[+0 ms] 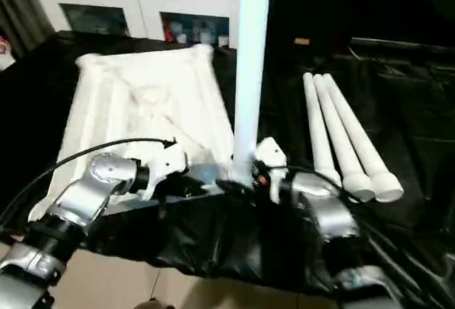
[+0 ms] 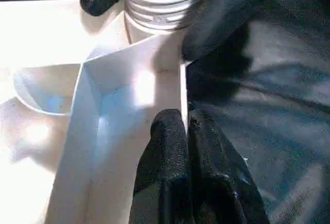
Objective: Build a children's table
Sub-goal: Rotate leg to tighten
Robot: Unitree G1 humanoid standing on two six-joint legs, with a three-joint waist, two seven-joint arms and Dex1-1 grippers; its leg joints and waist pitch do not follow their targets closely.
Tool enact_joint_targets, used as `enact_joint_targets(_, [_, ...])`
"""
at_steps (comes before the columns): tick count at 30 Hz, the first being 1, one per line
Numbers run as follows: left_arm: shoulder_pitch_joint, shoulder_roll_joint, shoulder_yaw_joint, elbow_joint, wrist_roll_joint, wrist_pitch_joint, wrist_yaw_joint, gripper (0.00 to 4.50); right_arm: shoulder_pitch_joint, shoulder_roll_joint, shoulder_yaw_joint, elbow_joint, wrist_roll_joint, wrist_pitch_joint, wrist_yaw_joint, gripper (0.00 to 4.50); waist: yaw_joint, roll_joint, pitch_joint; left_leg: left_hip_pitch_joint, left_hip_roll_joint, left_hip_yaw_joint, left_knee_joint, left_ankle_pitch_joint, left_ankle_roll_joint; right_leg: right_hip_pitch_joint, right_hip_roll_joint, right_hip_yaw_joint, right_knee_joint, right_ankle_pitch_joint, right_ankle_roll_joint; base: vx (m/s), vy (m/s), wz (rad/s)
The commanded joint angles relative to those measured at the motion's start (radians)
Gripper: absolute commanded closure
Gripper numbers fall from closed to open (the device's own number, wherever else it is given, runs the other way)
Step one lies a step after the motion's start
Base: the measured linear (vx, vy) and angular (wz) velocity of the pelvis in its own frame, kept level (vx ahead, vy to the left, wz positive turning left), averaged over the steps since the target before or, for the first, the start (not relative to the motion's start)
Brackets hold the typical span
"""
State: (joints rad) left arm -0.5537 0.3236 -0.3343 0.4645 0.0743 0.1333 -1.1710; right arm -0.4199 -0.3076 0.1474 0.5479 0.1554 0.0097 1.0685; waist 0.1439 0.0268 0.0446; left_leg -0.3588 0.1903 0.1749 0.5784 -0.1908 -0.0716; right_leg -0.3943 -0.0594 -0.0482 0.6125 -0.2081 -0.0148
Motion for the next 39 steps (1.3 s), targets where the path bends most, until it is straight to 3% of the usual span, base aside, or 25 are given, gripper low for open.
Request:
enact_joint_targets(1, [-0.041, -0.022, -0.035, 0.015, -0.006, -0.037, -0.009, 4.50, 0.022, 0.021, 0.112, -0.058, 0.007, 0.034, 0.111, 0.78, -0.001, -0.004, -0.056, 0.007, 0.046, -0.011, -0.063, -0.170, 0.066, 0.047, -0.083, 0.044, -0.068, -0.084, -0.231, 0.000, 0.000, 0.00])
enact_joint_targets(4, [-0.057, -0.015, -0.031, 0.045, -0.004, -0.052, -0.021, 4.50, 0.036, 0.000, 0.129, -0.095, 0.013, 0.064, 0.154, 0.78, 0.005, -0.005, -0.058, 0.007, 0.045, -0.011, -0.061, -0.154, 0.065, 0.048, -0.083, 0.044, -0.067, -0.070, -0.226, 0.000, 0.000, 0.00])
enact_joint_targets(13, [-0.065, -0.009, -0.029, 0.073, -0.009, -0.073, -0.055, 4.50, 0.065, -0.008, 0.137, -0.158, 0.029, 0.132, 0.183, 1.55, 0.009, -0.007, -0.059, 0.004, 0.046, -0.012, -0.061, -0.145, 0.058, 0.049, -0.086, 0.043, -0.065, -0.075, -0.226, 0.000, 0.000, 0.00])
enact_joint_targets(19, [-0.048, -0.020, -0.023, 0.056, -0.017, -0.048, -0.034, 4.50, 0.052, 0.049, 0.091, -0.106, 0.000, 0.121, 0.053, 1.72, 0.007, -0.005, -0.058, 0.003, 0.046, -0.013, -0.062, -0.145, 0.050, 0.047, -0.087, 0.044, -0.065, -0.081, -0.227, 0.000, 0.000, 0.00])
enact_joint_targets(21, [-0.044, -0.026, -0.020, 0.050, -0.012, -0.037, -0.016, 4.50, 0.043, 0.066, 0.077, -0.082, -0.011, 0.120, 0.004, 1.73, 0.000, -0.007, -0.054, 0.005, 0.044, -0.014, -0.068, -0.185, 0.034, 0.048, -0.089, 0.044, -0.073, -0.159, -0.213, 0.000, 0.000, 0.00])
enact_joint_targets(22, [-0.039, -0.045, -0.008, 0.040, -0.008, -0.010, 0.030, 4.50, 0.018, 0.098, 0.055, -0.020, -0.050, 0.094, -0.115, 1.73, -0.002, -0.005, -0.051, 0.005, 0.045, -0.015, -0.071, -0.200, 0.029, 0.046, -0.090, 0.044, -0.077, -0.186, -0.209, 0.000, 0.000, 0.00])
enact_joint_targets(24, [-0.034, -0.084, 0.009, 0.019, 0.007, 0.037, 0.124, 4.50, -0.022, 0.147, 0.026, 0.072, -0.091, 0.067, -0.280, 1.74, -0.024, -0.004, -0.039, 0.012, 0.042, -0.023, -0.085, -0.296, -0.017, 0.043, -0.097, 0.039, -0.094, -0.396, -0.176, 0.000, 0.000, 0.00])
enact_joint_targets(25, [-0.032, -0.089, 0.009, 0.014, 0.011, 0.043, 0.136, 4.50, -0.027, 0.154, 0.021, 0.084, -0.094, 0.067, -0.302, 1.74, -0.029, -0.003, -0.041, 0.014, 0.043, -0.025, -0.085, -0.301, -0.025, 0.043, -0.098, 0.041, -0.095, -0.417, -0.168, 0.000, 0.000, 0.00])
enact_joint_targets(27, [-0.028, -0.108, 0.010, -0.004, 0.024, 0.067, 0.179, 4.50, -0.044, 0.180, 0.008, 0.118, -0.100, 0.070, -0.366, 1.74, -0.036, -0.006, -0.044, 0.014, 0.043, -0.024, -0.084, -0.286, -0.019, 0.042, -0.096, 0.046, -0.100, -0.399, -0.159, 0.000, 0.000, 0.00])
enact_joint_targets(30, [-0.015, -0.185, 0.030, -0.057, 0.039, 0.150, 0.299, 4.50, -0.094, 0.254, -0.038, 0.210, -0.104, 0.078, -0.541, 1.75, -0.044, -0.005, -0.048, 0.010, 0.042, -0.018, -0.079, -0.230, -0.003, 0.043, -0.090, 0.048, -0.088, -0.266, -0.198, 0.000, 0.000, 0.00])
enact_joint_targets(35, [0.013, -0.238, 0.014, -0.116, 0.045, 0.184, 0.349, 4.50, -0.149, 0.302, -0.075, 0.305, -0.116, 0.036, -0.666, 1.75, -0.046, -0.007, -0.057, 0.004, 0.039, -0.016, -0.069, -0.150, 0.022, 0.050, -0.087, 0.045, -0.074, -0.119, -0.219, 0.000, 0.000, 0.00])
enact_joint_targets(36, [0.016, -0.238, 0.007, -0.120, 0.048, 0.179, 0.345, 4.50, -0.151, 0.305, -0.078, 0.307, -0.113, 0.031, -0.661, 1.19, -0.047, -0.008, -0.058, 0.001, 0.037, -0.014, -0.066, -0.133, 0.034, 0.052, -0.086, 0.045, -0.071, -0.073, -0.229, 0.000, 0.000, 0.00])
enact_joint_targets(38, [0.021, -0.233, -0.006, -0.127, 0.046, 0.176, 0.333, 4.50, -0.154, 0.310, -0.091, 0.309, -0.094, 0.031, -0.642, 1.19, -0.047, -0.007, -0.056, 0.001, 0.036, -0.013, -0.066, -0.138, 0.050, 0.052, -0.085, 0.044, -0.072, -0.065, -0.231, 0.000, 0.000, 0.00])
enact_joint_targets(39, [0.024, -0.231, -0.008, -0.133, 0.044, 0.181, 0.332, 4.50, -0.155, 0.310, -0.096, 0.309, -0.088, 0.031, -0.627, 0.99, -0.047, -0.006, -0.056, 0.003, 0.038, -0.013, -0.067, -0.145, 0.050, 0.051, -0.085, 0.043, -0.073, -0.077, -0.230, 0.000, 0.000, 0.00])
